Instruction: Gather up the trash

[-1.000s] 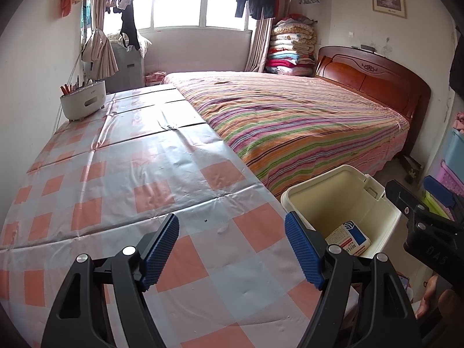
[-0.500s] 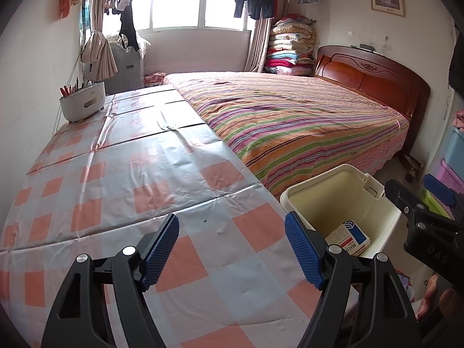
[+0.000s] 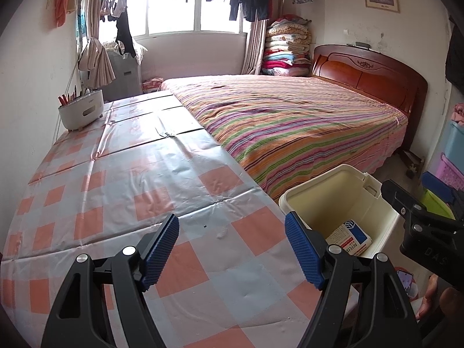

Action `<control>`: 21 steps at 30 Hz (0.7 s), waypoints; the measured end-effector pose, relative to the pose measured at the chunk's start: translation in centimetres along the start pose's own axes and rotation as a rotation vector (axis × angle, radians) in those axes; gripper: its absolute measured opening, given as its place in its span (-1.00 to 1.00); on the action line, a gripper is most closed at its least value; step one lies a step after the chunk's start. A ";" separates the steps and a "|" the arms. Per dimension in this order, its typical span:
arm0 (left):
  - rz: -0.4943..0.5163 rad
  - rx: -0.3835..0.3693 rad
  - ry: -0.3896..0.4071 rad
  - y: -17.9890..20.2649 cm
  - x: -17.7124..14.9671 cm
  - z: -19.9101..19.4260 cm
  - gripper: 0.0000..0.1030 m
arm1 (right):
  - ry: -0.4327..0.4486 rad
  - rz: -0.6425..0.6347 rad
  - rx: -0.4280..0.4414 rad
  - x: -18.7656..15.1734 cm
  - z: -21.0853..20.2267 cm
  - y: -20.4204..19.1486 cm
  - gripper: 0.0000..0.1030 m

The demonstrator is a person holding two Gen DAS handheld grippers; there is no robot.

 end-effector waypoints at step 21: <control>0.026 -0.043 0.023 1.1 -0.1 -0.2 0.43 | 0.001 0.001 -0.001 0.0 0.0 -0.1 0.87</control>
Point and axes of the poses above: each gripper's, at about its wrist camera, not at the fingertips, and z roughly the way its jaws point, y to its right, x to its top, the point moved 5 cm from there along z, roughly the way its jaws point, and after that the axes turned 4 degrees about x, right-handed, at the moved point
